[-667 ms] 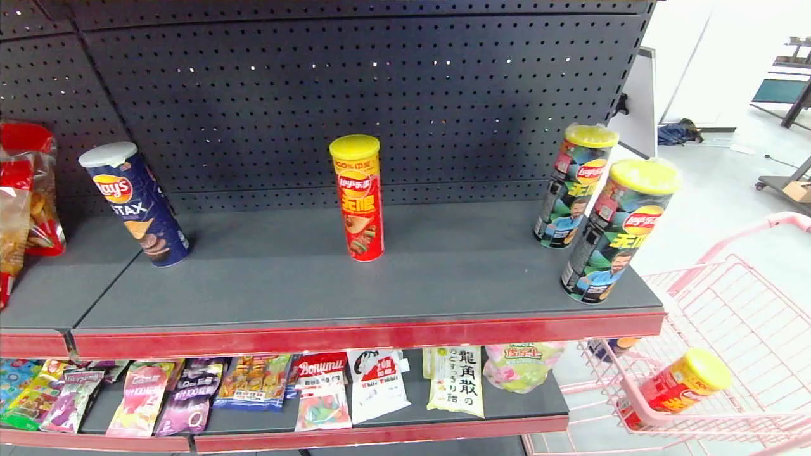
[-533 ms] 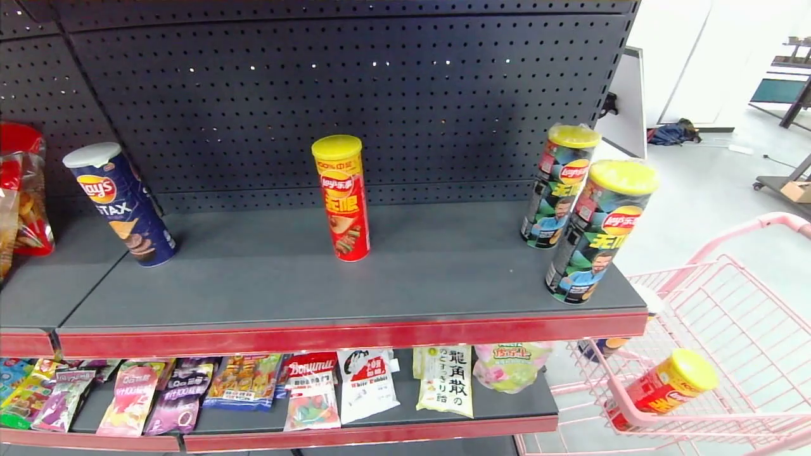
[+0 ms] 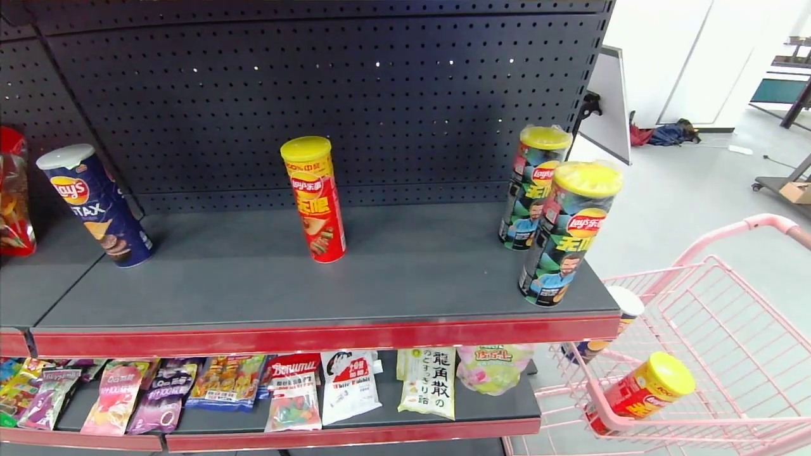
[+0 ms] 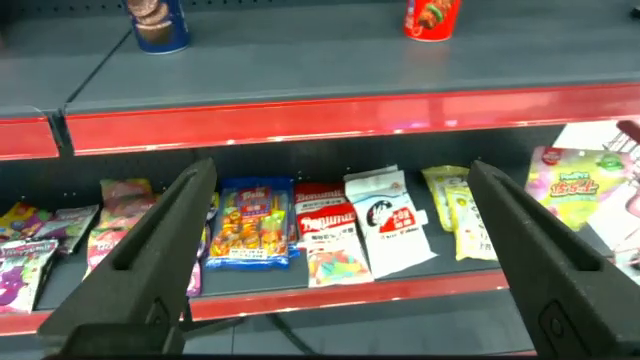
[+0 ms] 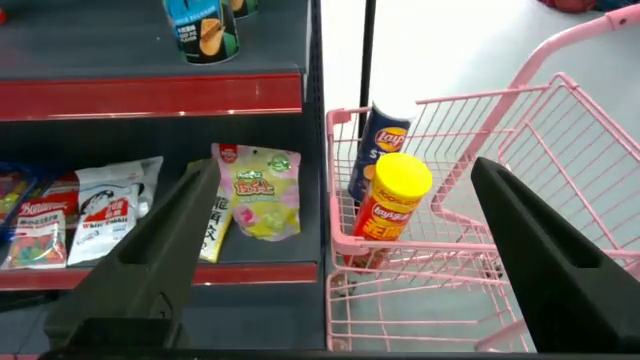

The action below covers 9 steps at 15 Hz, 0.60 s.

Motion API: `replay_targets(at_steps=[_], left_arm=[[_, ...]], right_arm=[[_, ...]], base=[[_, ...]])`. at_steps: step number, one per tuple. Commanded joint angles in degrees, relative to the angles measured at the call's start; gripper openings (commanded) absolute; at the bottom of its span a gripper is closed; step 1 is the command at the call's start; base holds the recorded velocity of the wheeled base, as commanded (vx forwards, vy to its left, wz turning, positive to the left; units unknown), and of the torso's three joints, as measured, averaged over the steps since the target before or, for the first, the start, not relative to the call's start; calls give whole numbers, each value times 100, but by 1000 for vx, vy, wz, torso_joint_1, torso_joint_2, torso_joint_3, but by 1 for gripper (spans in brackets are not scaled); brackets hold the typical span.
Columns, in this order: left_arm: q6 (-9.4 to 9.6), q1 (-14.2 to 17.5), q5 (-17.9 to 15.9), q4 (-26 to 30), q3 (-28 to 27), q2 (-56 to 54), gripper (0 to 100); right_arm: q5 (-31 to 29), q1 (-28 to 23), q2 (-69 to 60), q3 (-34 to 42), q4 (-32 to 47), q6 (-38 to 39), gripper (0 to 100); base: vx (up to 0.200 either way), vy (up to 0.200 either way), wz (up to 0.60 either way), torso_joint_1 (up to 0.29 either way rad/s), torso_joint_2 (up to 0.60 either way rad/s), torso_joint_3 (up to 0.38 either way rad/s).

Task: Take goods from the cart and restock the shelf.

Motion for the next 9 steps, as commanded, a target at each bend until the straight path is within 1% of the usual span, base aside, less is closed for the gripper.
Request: replay_targets(at_steps=[1, 9], left_arm=[[0, 2, 4, -2, 0, 2, 100], [-9, 2, 4, -2, 0, 2, 100]], right_arm=[[2, 4, -2, 0, 0, 4, 100], [-7, 4, -2, 0, 0, 13, 100]], base=[[0, 0, -600, -2, 7, 2], [0, 0, -600, 2, 4, 1]])
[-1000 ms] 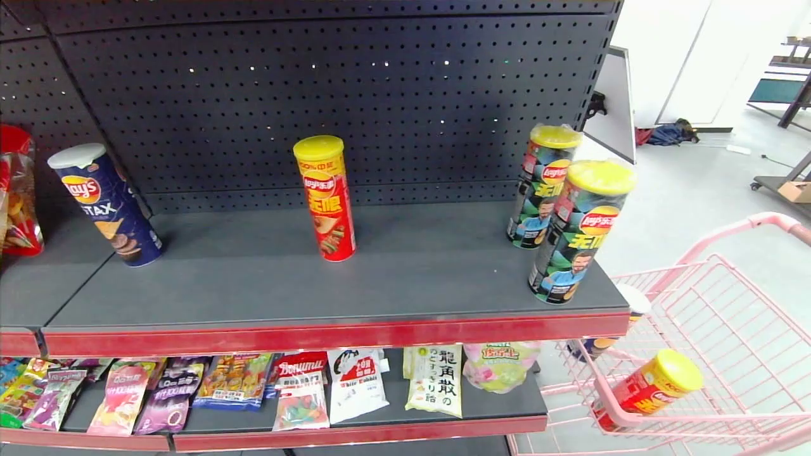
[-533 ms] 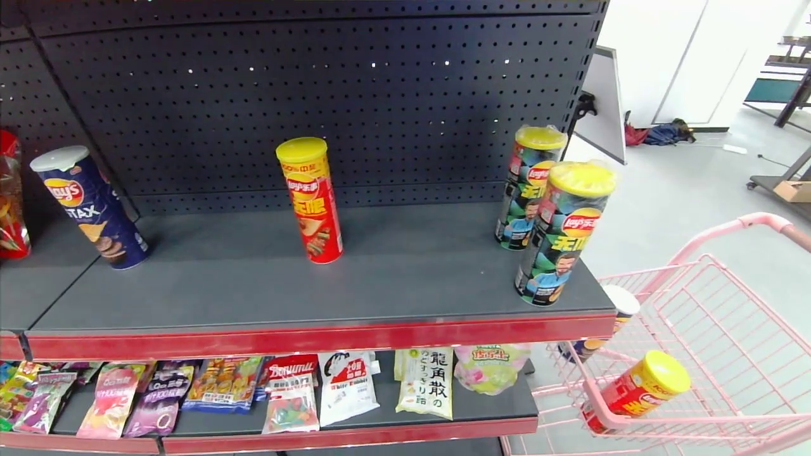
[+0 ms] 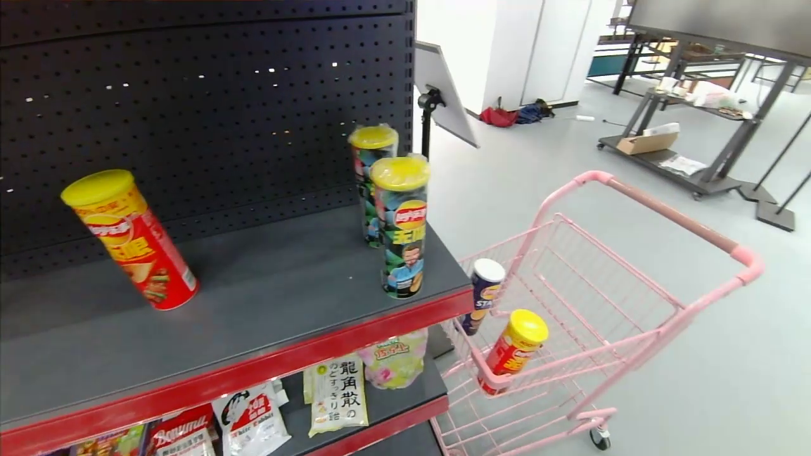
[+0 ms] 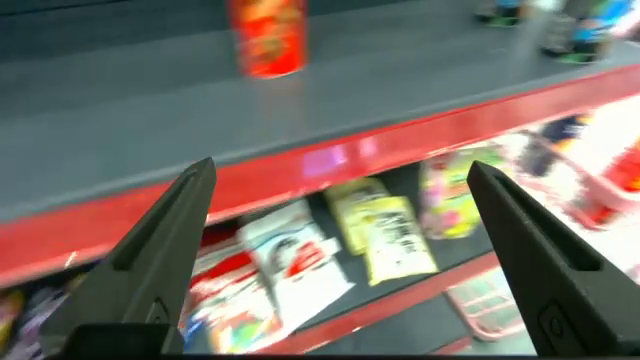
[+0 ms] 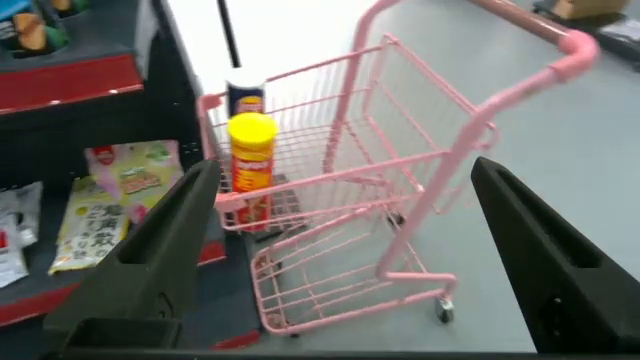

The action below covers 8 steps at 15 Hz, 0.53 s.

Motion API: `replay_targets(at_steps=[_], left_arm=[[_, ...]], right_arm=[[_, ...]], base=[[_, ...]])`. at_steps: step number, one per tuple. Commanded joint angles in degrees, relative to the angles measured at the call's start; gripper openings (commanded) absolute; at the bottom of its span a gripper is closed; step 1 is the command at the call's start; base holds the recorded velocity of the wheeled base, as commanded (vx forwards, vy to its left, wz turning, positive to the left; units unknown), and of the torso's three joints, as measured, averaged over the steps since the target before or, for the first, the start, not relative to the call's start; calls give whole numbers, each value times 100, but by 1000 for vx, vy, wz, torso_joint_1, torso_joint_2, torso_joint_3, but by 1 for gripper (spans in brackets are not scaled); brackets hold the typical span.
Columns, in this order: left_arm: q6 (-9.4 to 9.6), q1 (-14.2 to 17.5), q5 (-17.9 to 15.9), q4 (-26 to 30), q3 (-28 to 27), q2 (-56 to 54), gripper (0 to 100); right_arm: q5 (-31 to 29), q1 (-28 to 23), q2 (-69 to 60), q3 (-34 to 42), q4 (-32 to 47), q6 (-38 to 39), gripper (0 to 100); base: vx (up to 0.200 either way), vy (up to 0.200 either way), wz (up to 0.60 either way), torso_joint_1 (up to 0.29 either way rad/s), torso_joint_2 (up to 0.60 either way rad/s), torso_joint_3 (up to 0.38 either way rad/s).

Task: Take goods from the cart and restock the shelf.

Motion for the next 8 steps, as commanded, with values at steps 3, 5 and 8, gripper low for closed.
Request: replay_targets(at_steps=[3, 5, 8], left_arm=[[0, -4, 1, -2, 0, 2, 100], [-18, 4, -8, -2, 0, 2, 100], [-18, 4, 1, -2, 0, 2, 100]], right_arm=[[-7, 2, -2, 0, 0, -9, 100], [-7, 2, -2, 0, -9, 0, 100], [-7, 2, -2, 0, -9, 0, 100]], base=[[0, 0, 0, 0, 0, 0], [0, 0, 0, -50, 106, 70], [0, 0, 0, -131, 338, 188]])
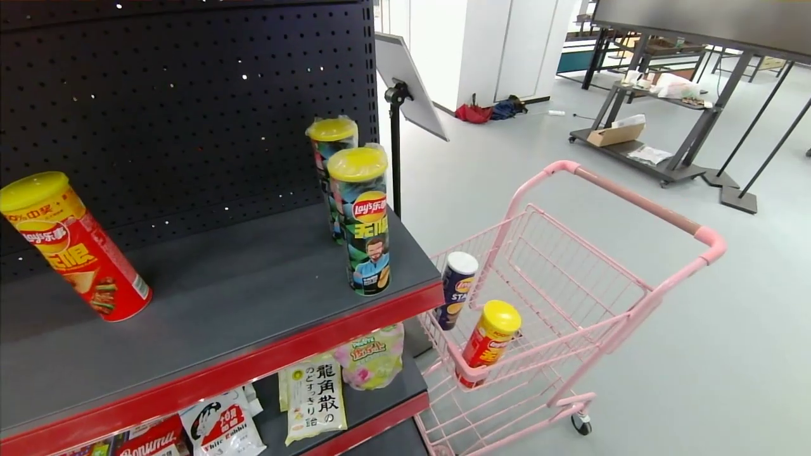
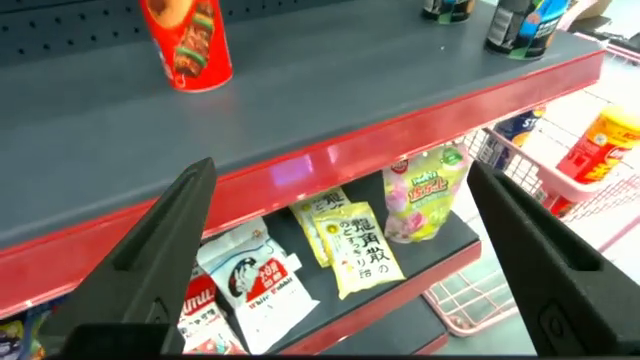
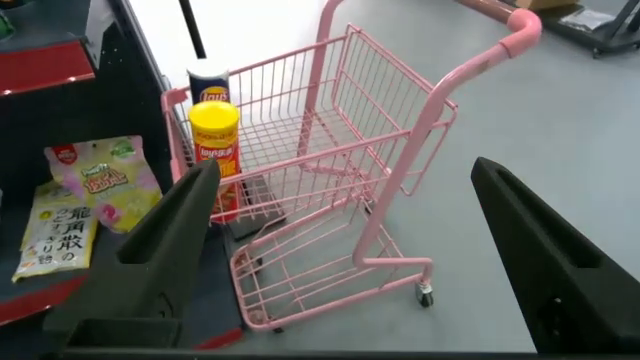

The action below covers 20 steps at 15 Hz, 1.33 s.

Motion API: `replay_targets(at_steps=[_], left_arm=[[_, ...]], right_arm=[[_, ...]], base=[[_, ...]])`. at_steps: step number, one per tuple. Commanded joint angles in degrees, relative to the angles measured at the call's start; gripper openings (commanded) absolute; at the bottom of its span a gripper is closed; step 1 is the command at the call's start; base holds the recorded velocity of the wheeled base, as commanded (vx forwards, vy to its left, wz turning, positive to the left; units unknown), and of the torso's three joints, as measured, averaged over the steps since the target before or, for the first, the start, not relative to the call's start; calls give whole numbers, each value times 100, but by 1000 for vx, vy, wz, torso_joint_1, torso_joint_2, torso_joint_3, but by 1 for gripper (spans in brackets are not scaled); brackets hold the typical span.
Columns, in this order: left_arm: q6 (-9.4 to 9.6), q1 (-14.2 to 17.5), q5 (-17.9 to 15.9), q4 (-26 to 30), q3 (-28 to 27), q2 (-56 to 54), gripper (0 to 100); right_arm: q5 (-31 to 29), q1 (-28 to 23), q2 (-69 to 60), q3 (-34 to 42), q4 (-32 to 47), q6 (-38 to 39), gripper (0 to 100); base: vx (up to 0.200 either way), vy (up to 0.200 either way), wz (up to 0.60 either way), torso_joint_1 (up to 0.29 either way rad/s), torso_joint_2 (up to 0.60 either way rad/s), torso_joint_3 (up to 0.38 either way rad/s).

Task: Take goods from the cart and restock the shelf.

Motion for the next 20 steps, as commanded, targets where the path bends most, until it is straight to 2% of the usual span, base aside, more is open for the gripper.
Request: replay_targets(at_steps=[1, 15, 19, 20], left_arm=[[-2, -3, -4, -2, 0, 2, 100], [-2, 6, -4, -2, 0, 2, 100], [-2, -3, -4, -2, 0, 2, 100], [-2, -3, -4, -2, 0, 2, 100]], right_arm=[[4, 2, -2, 0, -4, 8, 100], [4, 2, -2, 0, 5, -9, 100], [13, 19, 77, -9, 5, -62, 100], [136, 28, 156, -211, -13, -132, 100]], base=[[0, 0, 0, -154, 349, 203], [0, 0, 0, -149, 401, 245], [0, 0, 0, -35, 94, 66], [0, 0, 0, 0, 0, 0]])
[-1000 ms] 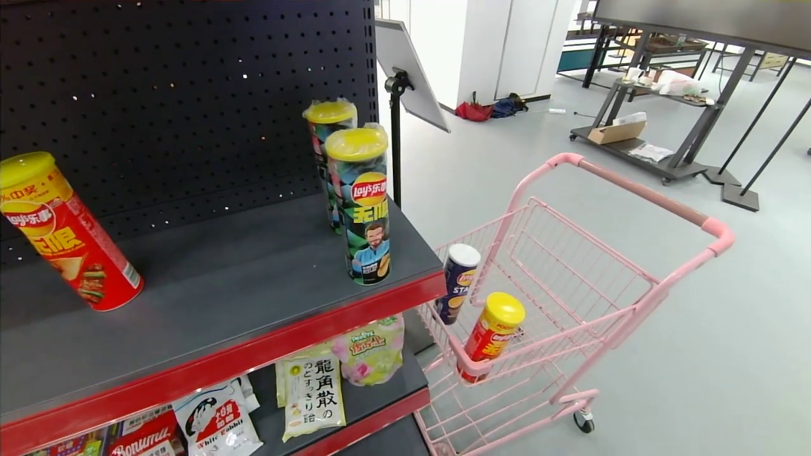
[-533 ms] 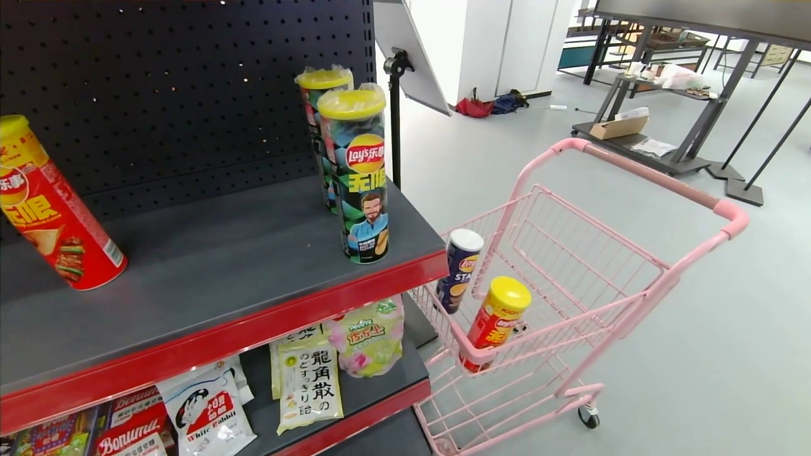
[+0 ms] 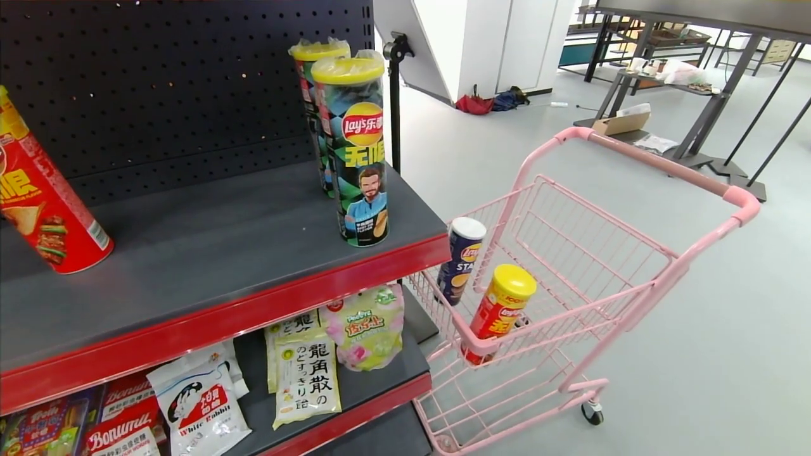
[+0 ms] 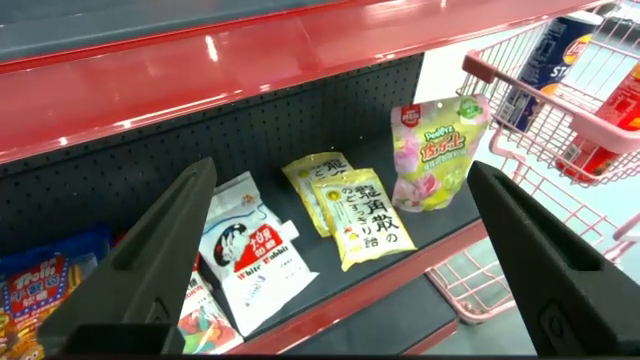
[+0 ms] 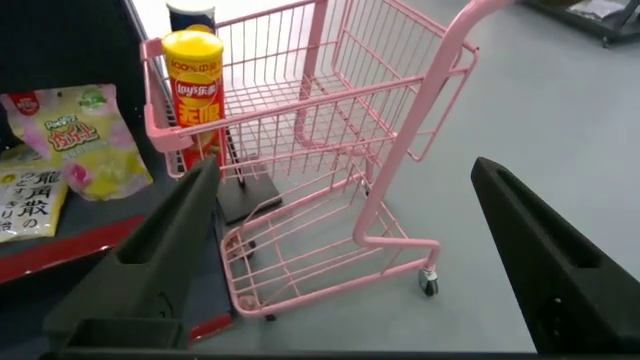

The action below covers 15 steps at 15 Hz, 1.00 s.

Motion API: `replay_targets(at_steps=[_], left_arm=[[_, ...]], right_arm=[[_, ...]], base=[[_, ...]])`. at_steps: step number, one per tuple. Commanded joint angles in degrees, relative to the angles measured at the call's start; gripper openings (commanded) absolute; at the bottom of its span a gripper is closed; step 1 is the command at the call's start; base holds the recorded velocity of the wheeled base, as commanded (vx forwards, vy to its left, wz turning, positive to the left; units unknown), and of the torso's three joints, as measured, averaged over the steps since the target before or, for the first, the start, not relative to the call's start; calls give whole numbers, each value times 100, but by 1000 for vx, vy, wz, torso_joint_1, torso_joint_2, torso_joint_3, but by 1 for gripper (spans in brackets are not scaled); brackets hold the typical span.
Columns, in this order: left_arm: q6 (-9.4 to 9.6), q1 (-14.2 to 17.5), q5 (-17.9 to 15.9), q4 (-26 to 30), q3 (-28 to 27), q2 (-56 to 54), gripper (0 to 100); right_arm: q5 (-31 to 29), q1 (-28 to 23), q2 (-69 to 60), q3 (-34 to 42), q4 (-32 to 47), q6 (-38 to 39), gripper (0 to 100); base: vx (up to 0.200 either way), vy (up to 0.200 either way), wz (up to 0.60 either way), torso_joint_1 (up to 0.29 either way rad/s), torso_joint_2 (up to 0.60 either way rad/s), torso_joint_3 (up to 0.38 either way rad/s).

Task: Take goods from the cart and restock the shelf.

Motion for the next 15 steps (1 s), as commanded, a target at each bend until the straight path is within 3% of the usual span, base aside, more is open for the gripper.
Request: replay_targets(at_steps=[1, 3, 5, 6, 7, 8, 9, 11, 15], left_arm=[[8, -1, -2, -2, 0, 2, 100], [17, 8, -2, -2, 0, 2, 100], [17, -1, -2, -2, 0, 2, 100], [25, -1, -2, -2, 0, 2, 100], [25, -1, -2, -2, 0, 2, 100], [25, 8, -2, -2, 0, 2, 100], [25, 8, -2, -2, 0, 2, 100], [25, -1, -2, -2, 0, 2, 100], [25, 8, -2, -2, 0, 2, 100]], right_arm=[[241, 64, 725, -866, -11, 29, 100], [549, 231, 3845, -3678, -90, 1022, 100], [1032, 714, 4864, -3485, -327, 644, 100], [1102, 784, 5638, -2861, -1039, 732, 100], [1102, 784, 5638, -2861, -1039, 732, 100], [1647, 864, 6798, -1920, -2797, 759, 100], [1858, 864, 7774, -1534, -4107, 697, 100], [1849, 1022, 9276, -1376, -5671, 653, 100], [1849, 1285, 10287, -1701, -6119, 618, 100]], base=[[0, 0, 0, 0, 0, 0], [0, 0, 0, 0, 0, 0], [0, 0, 0, 0, 0, 0], [0, 0, 0, 0, 0, 0], [0, 0, 0, 0, 0, 0], [0, 0, 0, 0, 0, 0], [0, 0, 0, 0, 0, 0], [0, 0, 0, 0, 0, 0], [0, 0, 0, 0, 0, 0]])
